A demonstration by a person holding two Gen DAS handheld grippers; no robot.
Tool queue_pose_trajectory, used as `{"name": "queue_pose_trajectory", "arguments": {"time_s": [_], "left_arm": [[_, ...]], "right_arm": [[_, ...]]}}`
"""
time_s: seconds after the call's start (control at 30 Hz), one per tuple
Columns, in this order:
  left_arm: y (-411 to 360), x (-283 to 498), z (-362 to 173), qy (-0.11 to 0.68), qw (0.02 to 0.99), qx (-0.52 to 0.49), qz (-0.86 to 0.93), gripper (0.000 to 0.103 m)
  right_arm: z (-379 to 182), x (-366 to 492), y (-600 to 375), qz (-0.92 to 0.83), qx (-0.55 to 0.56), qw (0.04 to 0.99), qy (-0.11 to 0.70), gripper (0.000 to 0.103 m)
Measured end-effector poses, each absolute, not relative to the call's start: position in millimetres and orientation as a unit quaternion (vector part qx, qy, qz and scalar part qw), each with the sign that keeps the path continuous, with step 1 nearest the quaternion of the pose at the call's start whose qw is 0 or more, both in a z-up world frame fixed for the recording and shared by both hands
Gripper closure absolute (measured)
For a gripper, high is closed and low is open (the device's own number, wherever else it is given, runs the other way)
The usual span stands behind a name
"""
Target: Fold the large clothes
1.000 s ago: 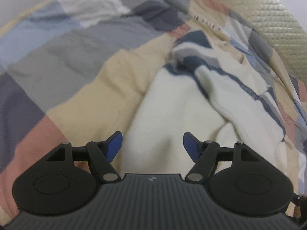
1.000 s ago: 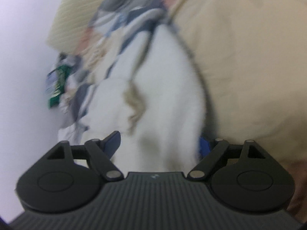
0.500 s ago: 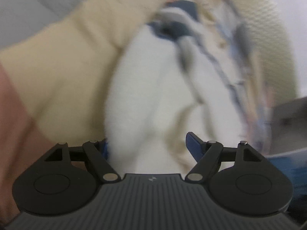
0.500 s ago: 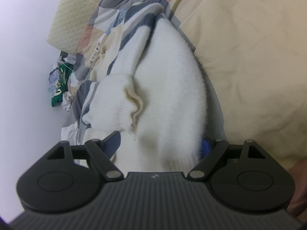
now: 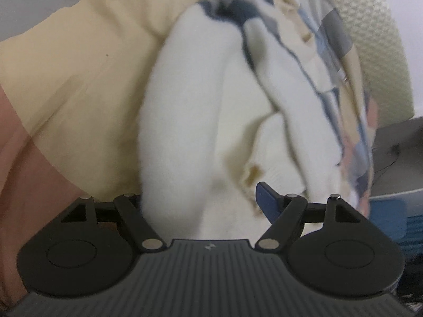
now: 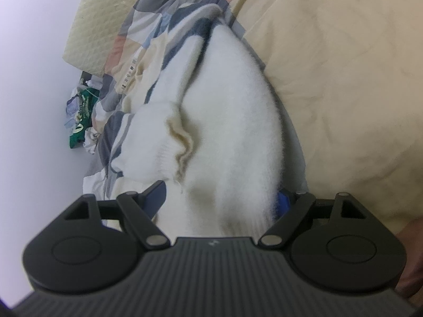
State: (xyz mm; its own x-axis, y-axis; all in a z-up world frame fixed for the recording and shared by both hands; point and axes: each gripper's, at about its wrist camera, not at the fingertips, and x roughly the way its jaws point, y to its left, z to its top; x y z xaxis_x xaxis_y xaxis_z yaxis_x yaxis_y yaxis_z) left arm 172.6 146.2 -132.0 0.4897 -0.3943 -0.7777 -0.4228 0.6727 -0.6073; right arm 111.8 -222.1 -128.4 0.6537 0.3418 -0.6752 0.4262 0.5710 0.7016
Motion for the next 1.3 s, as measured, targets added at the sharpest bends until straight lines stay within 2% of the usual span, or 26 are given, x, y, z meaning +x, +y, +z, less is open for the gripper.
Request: {"name": "queue_pose_trajectory", "arguments": {"time_s": [0.07, 0.1, 0.13, 0.17, 0.2, 0.23, 0.27, 0.33, 0.43, 0.6, 0.93, 1.3], "left_arm": [[141.6, 174.1, -130.1, 0.506, 0.768, -0.393, 0.004, 0.026], [142.9, 171.5, -129.8, 0.505, 0.769, -0.392, 0.0, 0.03], [143.2, 170.4, -130.4, 0.506, 0.768, -0.392, -0.001, 0.042], [142.8, 169.0, -130.6, 0.508, 0.768, -0.391, 0.001, 0.053], [142.2, 168.7, -130.5, 0.51, 0.768, -0.387, 0.001, 0.058], [140.9, 169.2, -130.1, 0.513, 0.769, -0.381, 0.0, 0.071], [140.5, 168.6, -129.1, 0.512, 0.772, -0.376, 0.002, 0.085], [141.2, 166.9, -125.8, 0.502, 0.777, -0.379, 0.003, 0.089], [148.5, 157.6, -108.9, 0.473, 0.788, -0.395, -0.013, 0.091], [170.8, 136.6, -72.7, 0.413, 0.789, -0.452, -0.045, 0.092], [182.4, 105.9, -14.5, 0.368, 0.792, -0.476, -0.105, 0.093], [177.9, -2.6, 66.0, 0.309, 0.809, -0.466, -0.181, 0.093]], "right_arm": [[-132.9, 112.6, -222.6, -0.025, 0.467, 0.779, 0.417, 0.021], [-134.4, 113.4, -221.8, -0.022, 0.468, 0.778, 0.419, 0.023], [-134.6, 114.7, -220.2, -0.017, 0.467, 0.777, 0.421, 0.033], [-134.7, 115.6, -218.9, -0.011, 0.467, 0.776, 0.423, 0.047], [-135.0, 116.3, -217.5, -0.002, 0.468, 0.774, 0.426, 0.055], [-135.6, 117.0, -215.3, 0.008, 0.468, 0.772, 0.43, 0.068], [-135.6, 117.0, -212.7, 0.01, 0.463, 0.773, 0.434, 0.072], [-134.4, 117.1, -210.2, 0.003, 0.45, 0.781, 0.433, 0.082], [-126.9, 111.0, -216.4, 0.009, 0.472, 0.782, 0.407, 0.086], [-89.9, 100.9, -223.8, 0.06, 0.484, 0.802, 0.343, 0.088], [-35.2, 75.3, -241.2, 0.13, 0.506, 0.808, 0.273, 0.089], [52.2, -16.6, -243.3, 0.177, 0.473, 0.836, 0.215, 0.089]]}}
